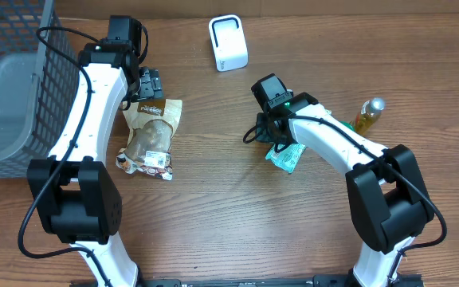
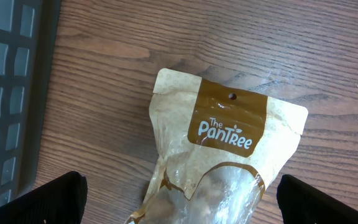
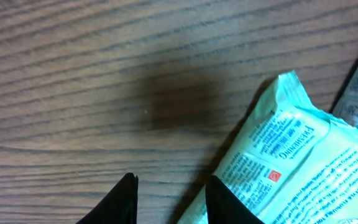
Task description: Scan the item barcode
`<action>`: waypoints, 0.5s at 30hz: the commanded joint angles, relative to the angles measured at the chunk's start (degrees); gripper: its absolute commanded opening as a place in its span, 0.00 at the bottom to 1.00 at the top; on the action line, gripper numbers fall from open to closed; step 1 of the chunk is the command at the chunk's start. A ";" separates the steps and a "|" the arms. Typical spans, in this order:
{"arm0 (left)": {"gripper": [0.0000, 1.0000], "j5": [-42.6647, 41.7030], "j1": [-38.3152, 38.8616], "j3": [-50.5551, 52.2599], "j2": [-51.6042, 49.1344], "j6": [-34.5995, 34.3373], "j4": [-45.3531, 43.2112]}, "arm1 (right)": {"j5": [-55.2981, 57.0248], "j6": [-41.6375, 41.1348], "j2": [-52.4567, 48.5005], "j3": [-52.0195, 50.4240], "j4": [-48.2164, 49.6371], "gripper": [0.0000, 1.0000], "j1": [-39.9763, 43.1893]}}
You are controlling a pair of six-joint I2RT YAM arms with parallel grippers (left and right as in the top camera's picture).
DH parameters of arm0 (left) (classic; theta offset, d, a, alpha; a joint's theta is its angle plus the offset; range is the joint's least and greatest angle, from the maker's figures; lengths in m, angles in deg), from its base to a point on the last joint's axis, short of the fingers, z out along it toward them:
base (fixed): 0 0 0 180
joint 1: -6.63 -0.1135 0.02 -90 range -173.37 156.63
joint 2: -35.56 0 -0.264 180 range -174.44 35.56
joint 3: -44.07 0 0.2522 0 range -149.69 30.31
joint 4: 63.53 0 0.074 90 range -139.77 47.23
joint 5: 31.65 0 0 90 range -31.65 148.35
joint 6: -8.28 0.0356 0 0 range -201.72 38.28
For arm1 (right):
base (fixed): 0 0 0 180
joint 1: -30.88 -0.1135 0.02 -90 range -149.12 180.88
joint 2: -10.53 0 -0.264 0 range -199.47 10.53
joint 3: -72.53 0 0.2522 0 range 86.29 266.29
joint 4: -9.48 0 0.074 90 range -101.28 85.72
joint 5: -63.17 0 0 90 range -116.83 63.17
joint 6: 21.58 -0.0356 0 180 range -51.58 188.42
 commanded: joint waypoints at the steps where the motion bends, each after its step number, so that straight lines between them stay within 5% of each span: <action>1: 1.00 0.76 0.42 -0.68 0.24 0.02 -0.11 | 0.85 -0.42 -0.42 -0.39 1.22 0.32 -0.11; 15: 0.99 0.76 0.42 -0.68 0.24 0.02 -0.11 | 0.85 -0.33 -3.98 -0.39 1.25 0.33 -0.11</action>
